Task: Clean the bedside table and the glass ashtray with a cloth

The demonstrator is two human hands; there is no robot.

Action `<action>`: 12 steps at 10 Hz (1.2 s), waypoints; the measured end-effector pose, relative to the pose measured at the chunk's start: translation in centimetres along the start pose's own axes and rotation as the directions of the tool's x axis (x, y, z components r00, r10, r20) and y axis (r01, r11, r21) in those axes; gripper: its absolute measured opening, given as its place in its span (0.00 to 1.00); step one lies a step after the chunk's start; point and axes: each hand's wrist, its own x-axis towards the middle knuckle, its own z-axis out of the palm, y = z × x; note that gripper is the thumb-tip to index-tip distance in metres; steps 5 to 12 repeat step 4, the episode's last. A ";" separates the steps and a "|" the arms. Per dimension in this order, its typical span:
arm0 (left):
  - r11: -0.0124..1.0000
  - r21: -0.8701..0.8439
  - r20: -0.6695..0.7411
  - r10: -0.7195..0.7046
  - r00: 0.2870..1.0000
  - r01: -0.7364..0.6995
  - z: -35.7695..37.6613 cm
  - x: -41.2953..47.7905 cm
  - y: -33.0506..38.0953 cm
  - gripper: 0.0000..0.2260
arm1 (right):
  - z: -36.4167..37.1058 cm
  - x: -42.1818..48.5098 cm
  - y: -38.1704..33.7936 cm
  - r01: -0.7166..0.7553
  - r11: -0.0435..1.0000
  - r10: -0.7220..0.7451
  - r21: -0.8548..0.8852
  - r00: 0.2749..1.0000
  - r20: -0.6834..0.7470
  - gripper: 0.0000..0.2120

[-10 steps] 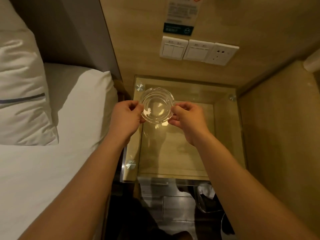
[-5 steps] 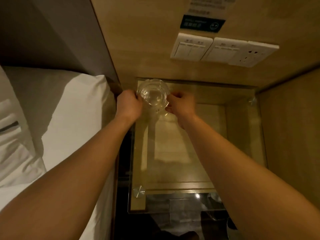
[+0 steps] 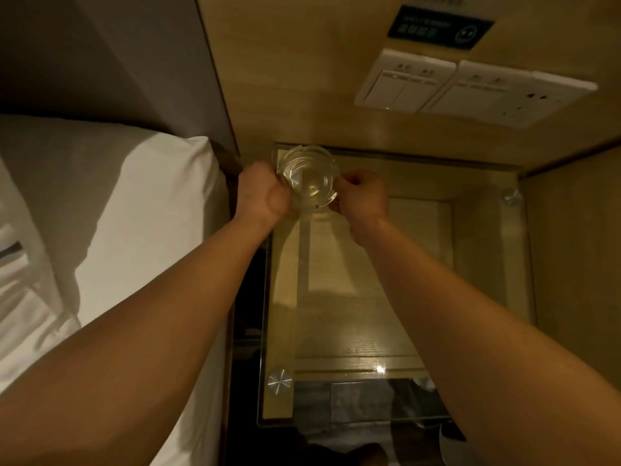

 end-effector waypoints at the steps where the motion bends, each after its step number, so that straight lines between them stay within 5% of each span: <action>1: 1.000 -0.005 -0.009 -0.013 1.000 0.013 0.2 0.3 -0.2 0.10 | 0.1 -0.1 -0.1 0.002 1.000 -0.002 -0.018 1.000 -0.013 0.06; 4: 0.996 -0.069 -0.101 -0.063 0.993 0.056 -0.4 -2.3 -0.2 0.18 | -1.8 -2.0 -1.0 0.091 0.987 -0.097 -0.134 0.994 -0.041 0.08; 12: 0.996 -0.069 -0.101 -0.063 0.993 0.056 -0.4 -2.3 -0.2 0.18 | -1.8 -2.0 -1.0 0.091 0.987 -0.097 -0.134 0.994 -0.041 0.08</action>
